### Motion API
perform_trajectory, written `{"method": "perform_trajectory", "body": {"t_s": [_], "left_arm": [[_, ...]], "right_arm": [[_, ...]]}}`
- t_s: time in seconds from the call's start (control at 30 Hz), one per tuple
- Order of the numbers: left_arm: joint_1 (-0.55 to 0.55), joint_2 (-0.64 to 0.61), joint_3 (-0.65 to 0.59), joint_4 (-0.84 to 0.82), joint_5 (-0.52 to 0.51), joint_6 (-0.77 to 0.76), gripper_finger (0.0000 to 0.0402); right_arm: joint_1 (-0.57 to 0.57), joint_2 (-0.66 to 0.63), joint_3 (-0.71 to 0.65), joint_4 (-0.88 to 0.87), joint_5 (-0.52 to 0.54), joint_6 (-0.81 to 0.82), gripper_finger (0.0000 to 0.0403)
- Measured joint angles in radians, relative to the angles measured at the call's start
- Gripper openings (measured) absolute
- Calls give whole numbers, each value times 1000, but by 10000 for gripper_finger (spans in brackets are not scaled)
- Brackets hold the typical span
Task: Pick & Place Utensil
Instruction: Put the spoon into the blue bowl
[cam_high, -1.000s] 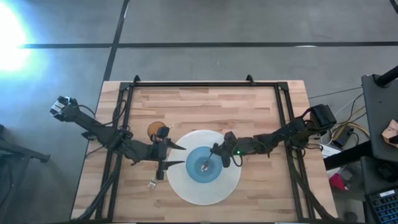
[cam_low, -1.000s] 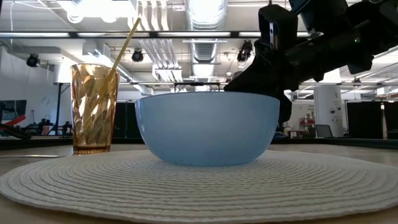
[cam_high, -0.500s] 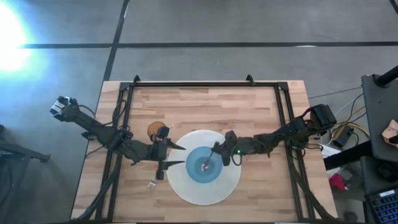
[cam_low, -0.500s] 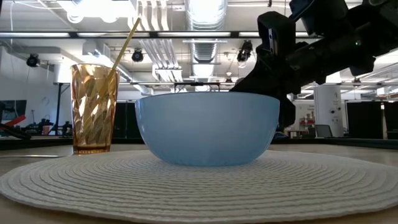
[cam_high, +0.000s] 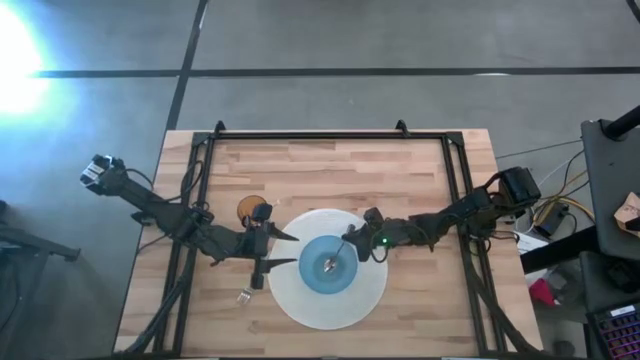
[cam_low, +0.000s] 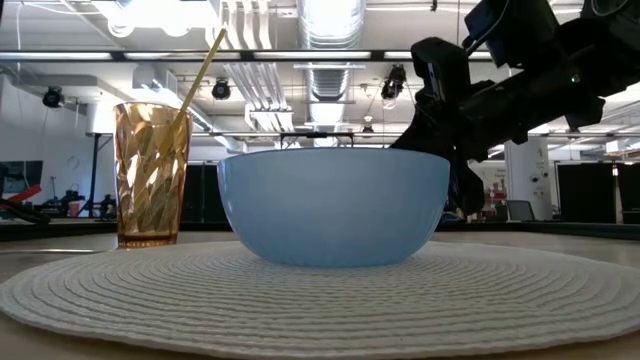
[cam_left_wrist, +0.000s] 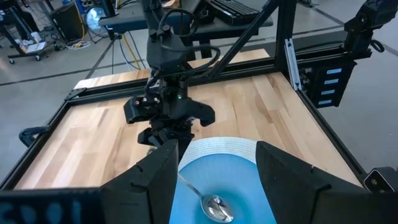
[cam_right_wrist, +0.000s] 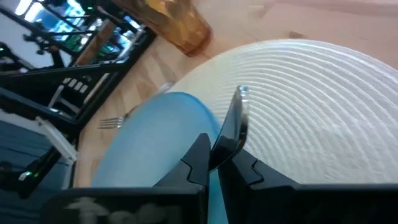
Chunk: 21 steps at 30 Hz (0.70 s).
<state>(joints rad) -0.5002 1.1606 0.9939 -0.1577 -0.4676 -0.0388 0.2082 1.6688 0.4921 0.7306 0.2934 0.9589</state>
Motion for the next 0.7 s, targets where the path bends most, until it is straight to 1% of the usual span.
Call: {"method": "perform_trajectory", "body": {"t_s": [0.1, 0.4, 0.53, 0.7], "left_arm": [[1, 0, 0, 0, 0, -5, 209], [1, 0, 0, 0, 0, -7, 209], [1, 0, 0, 0, 0, -7, 209], [1, 0, 0, 0, 0, -6, 209]], "right_arm": [[0, 0, -4, -18, 1, 22, 17], [0, 0, -4, -17, 1, 23, 23], [1, 2, -6, -31, -3, 20, 46], [0, 5, -8, -40, -3, 10, 87]]}}
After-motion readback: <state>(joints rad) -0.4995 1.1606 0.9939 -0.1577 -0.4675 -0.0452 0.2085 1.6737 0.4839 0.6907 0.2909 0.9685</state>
